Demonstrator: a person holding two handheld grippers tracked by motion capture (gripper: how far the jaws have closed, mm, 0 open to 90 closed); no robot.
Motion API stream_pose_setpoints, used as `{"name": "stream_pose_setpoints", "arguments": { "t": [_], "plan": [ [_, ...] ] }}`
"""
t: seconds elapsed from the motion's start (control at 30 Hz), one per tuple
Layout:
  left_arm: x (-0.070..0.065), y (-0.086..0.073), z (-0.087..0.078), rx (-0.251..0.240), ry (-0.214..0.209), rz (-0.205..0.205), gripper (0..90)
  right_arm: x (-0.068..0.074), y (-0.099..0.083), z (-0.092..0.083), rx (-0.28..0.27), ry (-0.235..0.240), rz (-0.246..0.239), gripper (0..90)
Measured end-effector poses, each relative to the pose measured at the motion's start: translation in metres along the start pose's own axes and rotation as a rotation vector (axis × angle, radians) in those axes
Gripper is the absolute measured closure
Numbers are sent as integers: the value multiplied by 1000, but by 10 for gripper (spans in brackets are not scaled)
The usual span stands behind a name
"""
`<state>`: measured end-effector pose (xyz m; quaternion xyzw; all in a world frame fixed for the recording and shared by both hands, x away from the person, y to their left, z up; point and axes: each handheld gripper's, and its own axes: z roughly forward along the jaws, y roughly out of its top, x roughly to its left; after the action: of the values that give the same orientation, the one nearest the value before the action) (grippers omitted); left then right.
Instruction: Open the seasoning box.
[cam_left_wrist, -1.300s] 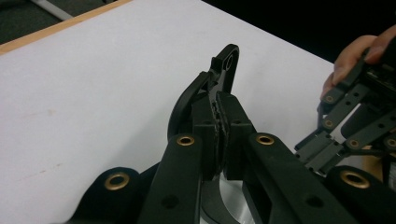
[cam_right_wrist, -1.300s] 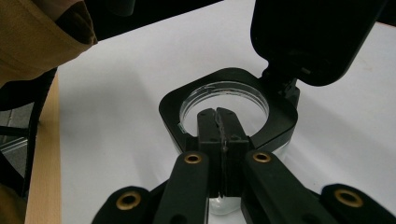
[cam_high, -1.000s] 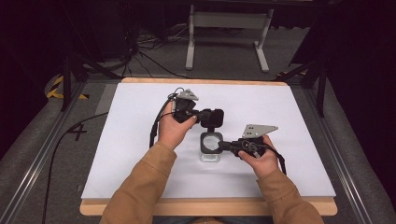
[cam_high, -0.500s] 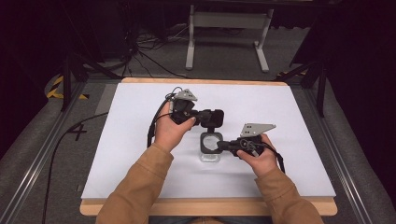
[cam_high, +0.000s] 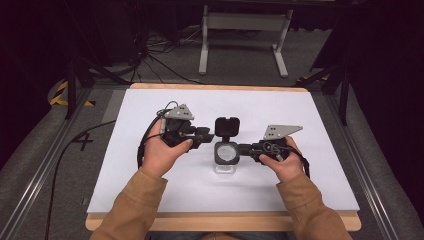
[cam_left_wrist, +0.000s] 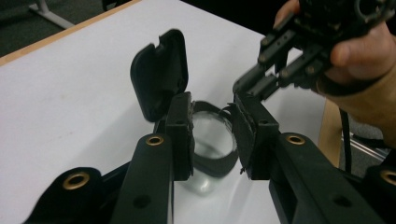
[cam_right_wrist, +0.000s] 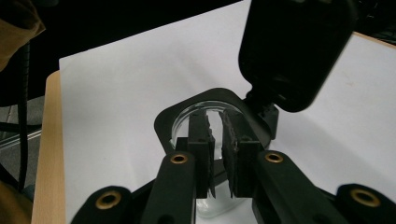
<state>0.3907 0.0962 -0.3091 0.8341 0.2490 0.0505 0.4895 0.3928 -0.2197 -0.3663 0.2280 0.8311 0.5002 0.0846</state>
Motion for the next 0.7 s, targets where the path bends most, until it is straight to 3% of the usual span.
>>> {"name": "stream_pose_setpoints", "arguments": {
  "t": [0.17,0.37,0.7],
  "plan": [
    [1,-16,-12,26,13,-7,641,-7,-3,-10,5,-28,13,808],
    [8,-32,-13,75,42,-14,597,-19,-8,-25,29,-87,31,782],
    [39,-66,-12,156,69,-103,556,-41,-22,-44,49,-158,82,765]
  ]
}}
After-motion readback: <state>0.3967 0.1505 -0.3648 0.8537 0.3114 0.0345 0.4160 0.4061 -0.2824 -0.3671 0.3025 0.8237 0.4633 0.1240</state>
